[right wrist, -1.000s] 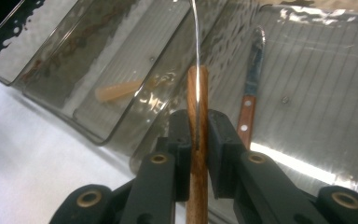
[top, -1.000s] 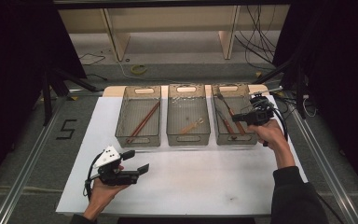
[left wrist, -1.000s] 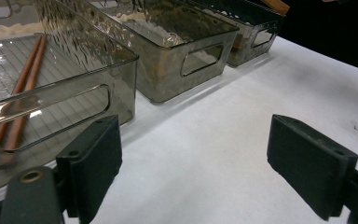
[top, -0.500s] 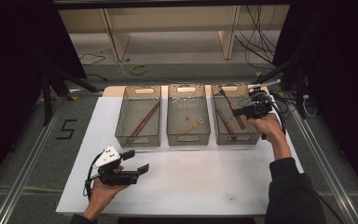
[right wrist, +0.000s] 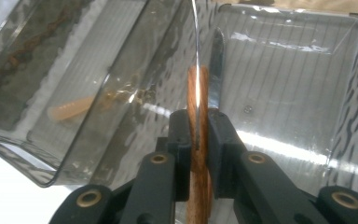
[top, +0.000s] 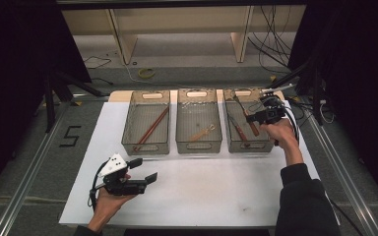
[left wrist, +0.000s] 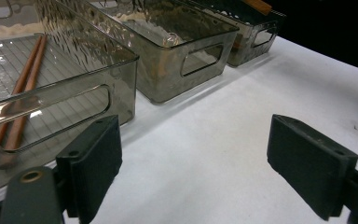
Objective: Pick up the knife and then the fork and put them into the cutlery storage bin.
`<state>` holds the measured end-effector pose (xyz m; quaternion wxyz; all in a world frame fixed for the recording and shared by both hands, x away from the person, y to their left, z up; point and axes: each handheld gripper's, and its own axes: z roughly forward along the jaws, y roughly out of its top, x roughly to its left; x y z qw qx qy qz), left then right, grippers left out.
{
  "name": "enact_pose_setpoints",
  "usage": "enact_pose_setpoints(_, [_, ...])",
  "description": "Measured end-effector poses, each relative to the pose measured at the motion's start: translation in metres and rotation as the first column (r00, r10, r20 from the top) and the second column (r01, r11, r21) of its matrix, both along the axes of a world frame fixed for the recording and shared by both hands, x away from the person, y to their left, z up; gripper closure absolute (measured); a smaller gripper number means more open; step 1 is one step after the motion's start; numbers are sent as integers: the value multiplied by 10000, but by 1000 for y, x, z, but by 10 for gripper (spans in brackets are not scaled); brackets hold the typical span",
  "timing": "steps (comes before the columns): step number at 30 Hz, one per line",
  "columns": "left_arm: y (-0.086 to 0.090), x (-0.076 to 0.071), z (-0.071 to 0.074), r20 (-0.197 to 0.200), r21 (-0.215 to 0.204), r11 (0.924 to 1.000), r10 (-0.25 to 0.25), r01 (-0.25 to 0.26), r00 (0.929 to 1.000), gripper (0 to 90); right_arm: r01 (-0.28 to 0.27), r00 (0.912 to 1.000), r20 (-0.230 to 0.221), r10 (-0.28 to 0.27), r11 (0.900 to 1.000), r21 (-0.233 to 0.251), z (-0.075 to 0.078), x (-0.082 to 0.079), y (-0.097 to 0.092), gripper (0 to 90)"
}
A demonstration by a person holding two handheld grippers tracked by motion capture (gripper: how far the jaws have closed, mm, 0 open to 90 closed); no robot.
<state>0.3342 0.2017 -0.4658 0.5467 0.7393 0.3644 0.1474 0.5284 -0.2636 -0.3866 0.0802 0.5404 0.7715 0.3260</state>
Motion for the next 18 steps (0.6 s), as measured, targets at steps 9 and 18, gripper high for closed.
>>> enact_pose_setpoints(9, [0, 0, 0, -3, 5, 10000, 2, -2, 10000, 171, 111, 9998, -171, -115, 9997, -213, -6, 4, 2, 816])
enact_pose_setpoints(18, [0, 0, 0, -5, -1, 10000, 0, 0, 10000, 171, 150, 9994, -301, -161, 9992, -377, -10, 7, 7, 815])
